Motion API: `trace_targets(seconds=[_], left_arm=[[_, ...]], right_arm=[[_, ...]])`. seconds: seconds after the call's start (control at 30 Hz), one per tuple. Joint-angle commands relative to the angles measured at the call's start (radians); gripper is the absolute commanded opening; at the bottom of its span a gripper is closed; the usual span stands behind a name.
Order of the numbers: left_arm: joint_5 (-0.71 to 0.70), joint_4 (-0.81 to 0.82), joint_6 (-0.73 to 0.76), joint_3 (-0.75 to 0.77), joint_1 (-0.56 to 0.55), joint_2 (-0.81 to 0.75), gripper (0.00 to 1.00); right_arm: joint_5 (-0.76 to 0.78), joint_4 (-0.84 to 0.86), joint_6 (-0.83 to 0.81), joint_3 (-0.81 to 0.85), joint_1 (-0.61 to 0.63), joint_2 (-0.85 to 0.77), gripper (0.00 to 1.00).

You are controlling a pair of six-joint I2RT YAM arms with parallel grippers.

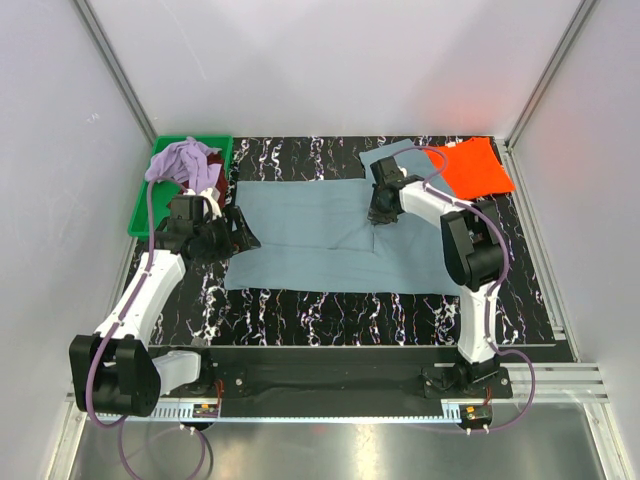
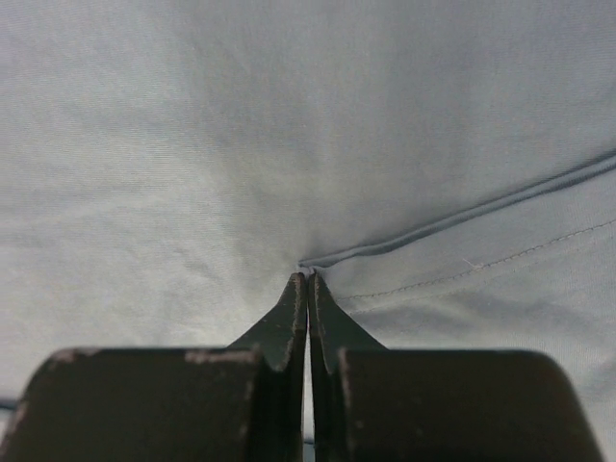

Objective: Fold and stack the t-shirts
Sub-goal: Fold the tshirt

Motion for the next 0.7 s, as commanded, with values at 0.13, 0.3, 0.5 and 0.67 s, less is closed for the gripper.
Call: trace_targets(seconds=[0.13, 0.3, 0.5, 0.67], left_arm=[[0.025, 0.038, -0.003, 0.004, 0.001, 0.009, 0.95], [0.028, 0.039, -0.003, 0.005, 0.001, 0.013, 0.95], [0.028, 0.044, -0.004, 0.013, 0.001, 0.018, 0.95], [0.052, 0.052, -0.032, 0.057, 0.001, 0.047, 0.94]], right_arm=[[-0.022, 0.08, 0.004, -0.014, 0.022, -0.086, 0.0], [-0.037, 0.094, 0.014, -0.026, 0.023, -0.08, 0.02], [-0.045, 0.05, -0.029, 0.018, 0.02, -0.079, 0.31], [-0.057, 0.024, -0.144, 0.098, 0.0, -0.108, 0.56]])
